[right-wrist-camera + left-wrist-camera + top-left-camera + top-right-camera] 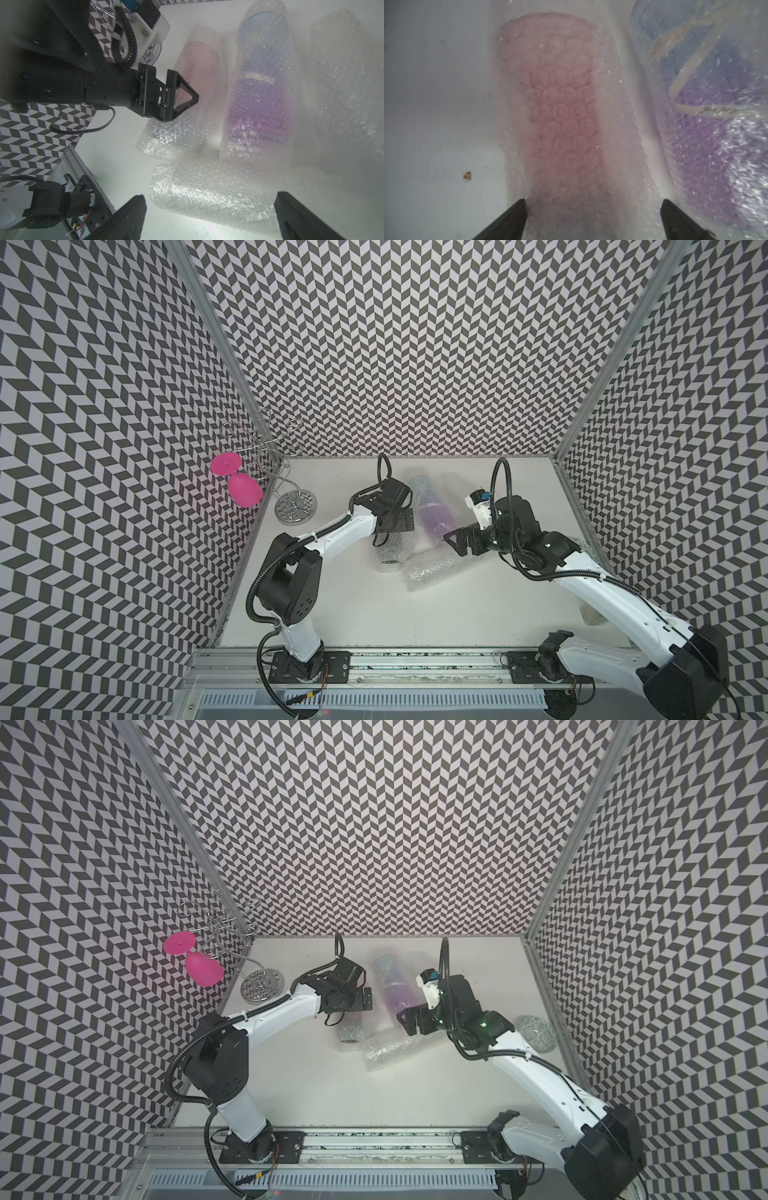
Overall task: Unwrap the vase from the bubble wrap
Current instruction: Adjust the bubble wrap at the center of the board.
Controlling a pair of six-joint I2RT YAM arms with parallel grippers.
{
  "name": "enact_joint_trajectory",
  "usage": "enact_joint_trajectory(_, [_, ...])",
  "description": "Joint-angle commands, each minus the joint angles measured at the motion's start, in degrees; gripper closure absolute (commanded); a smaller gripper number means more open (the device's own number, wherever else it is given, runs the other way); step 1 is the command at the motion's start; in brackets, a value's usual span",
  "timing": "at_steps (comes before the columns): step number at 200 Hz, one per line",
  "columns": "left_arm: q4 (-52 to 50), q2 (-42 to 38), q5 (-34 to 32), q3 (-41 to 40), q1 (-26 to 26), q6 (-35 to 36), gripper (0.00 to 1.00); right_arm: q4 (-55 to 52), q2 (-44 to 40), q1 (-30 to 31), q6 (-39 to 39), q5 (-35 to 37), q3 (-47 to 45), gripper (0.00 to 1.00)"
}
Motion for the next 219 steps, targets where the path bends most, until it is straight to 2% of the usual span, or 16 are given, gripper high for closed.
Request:
enact_joint_trajectory(1, [-1.66, -1.05, -2.25, -0.53, 0.03, 1.08, 0.00, 0.45, -1.18, 1.84, 1.06, 3.79, 1.34, 0.01])
enact_joint_trajectory(34, [1.57, -4.65, 1.00, -7.04, 2.92, 2.84, 0.00, -2.02, -1.12, 4.13, 4.24, 9.15, 3.52, 0.01])
enact_joint_trajectory(60, [4.41, -9.10, 3.11, -12.30, 5.41, 4.11, 0.00, -2.15, 0.96, 5.57, 7.01, 9.86, 4.88, 0.01])
enact_joint_trajectory(86, [6.09, -12.44, 6.51, -16.16, 8.63, 5.81, 0.01, -2.27, 4.99, 9.46, 9.98, 11.99, 6.59, 0.01])
enact_joint_trajectory(118, [10.57, -17.11, 13.97, -22.61, 14.68, 7.15, 0.03, -1.64, 11.24, 15.29, 11.95, 13.34, 9.75, 0.00])
enact_joint_trajectory(130, [12.34, -18.11, 15.42, -24.97, 16.69, 7.46, 0.03, -1.45, 13.86, 16.16, 12.47, 12.07, 10.57, 0.00])
enact_joint_trajectory(152, [11.54, -18.53, 17.25, -26.21, 19.13, 7.90, 0.03, 4.59, 16.96, 16.46, 12.53, 5.11, 9.87, 0.01])
enact_joint_trajectory(175, [10.45, -19.87, 17.78, -26.57, 21.57, 7.27, 0.05, 9.31, 20.94, 16.10, 8.53, 1.88, 11.27, 0.01])
enact_joint_trajectory(202, [9.24, -21.08, 17.13, -27.76, 22.22, 6.37, 0.10, 5.01, 27.81, 15.44, 2.45, -4.26, 17.81, 0.12])
enact_joint_trajectory(219, [9.51, -21.66, 17.72, -29.89, 22.58, 4.99, 0.10, 6.86, 29.98, 15.41, 2.58, -6.61, 17.39, 0.19])
